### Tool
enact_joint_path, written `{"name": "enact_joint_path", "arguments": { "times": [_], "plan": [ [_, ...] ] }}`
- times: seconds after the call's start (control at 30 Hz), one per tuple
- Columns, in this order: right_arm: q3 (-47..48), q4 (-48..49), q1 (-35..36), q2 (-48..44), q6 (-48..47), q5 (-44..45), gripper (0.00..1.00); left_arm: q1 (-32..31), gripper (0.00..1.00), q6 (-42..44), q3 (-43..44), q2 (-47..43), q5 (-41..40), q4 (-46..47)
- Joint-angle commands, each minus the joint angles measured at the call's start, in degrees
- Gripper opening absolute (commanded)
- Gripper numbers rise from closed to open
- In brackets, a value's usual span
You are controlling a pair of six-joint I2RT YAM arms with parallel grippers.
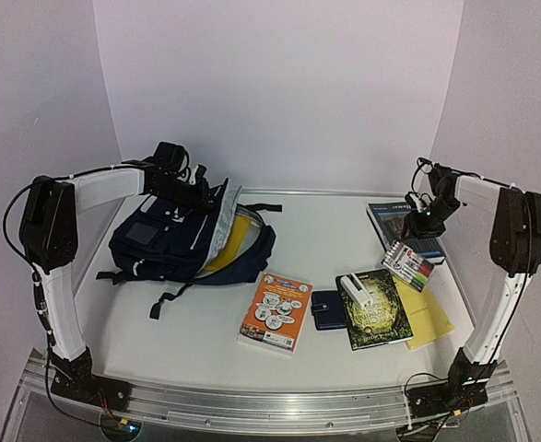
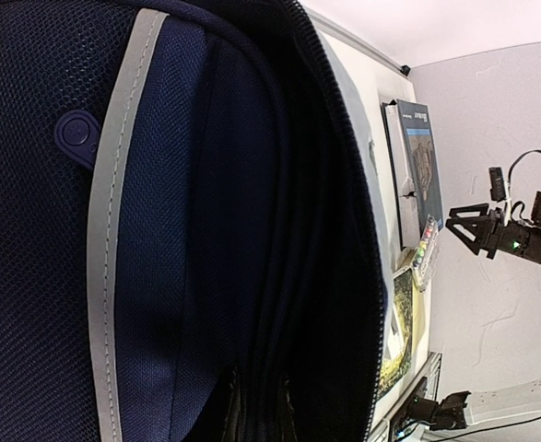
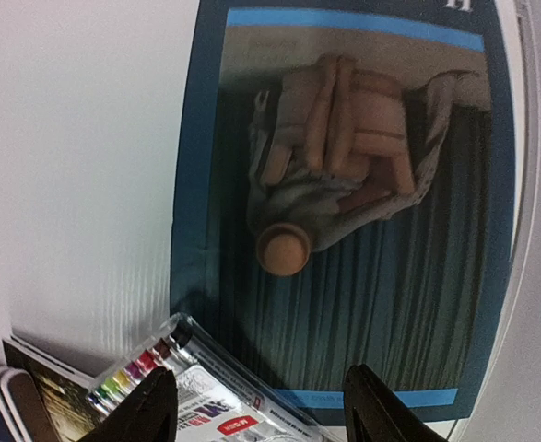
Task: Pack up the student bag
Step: Move the stationery to the center of the board.
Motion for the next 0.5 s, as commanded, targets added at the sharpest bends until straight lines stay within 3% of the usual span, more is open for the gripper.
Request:
{"name": "enact_joint_path", "arguments": {
  "times": [0.0,0.27,0.47],
  "plan": [
    [-3.5,-3.0,0.0,0.7,-4.0,-0.7,0.56,0.8,0.14,0.5,-0.5,-1.6,-1.0,1.7],
    [-7.3,-7.6,0.0,-2.2,-5.0,-6.6,0.44,0.8,0.13,0.4,-0.7,-1.5,-0.8,2.0],
    [-10.6,-13.1,0.0,-6.9,-8.3,-9.2,0.43,0.8,0.13,0.4,-0.6,-1.7,-0.7,2.2]
  ]
}}
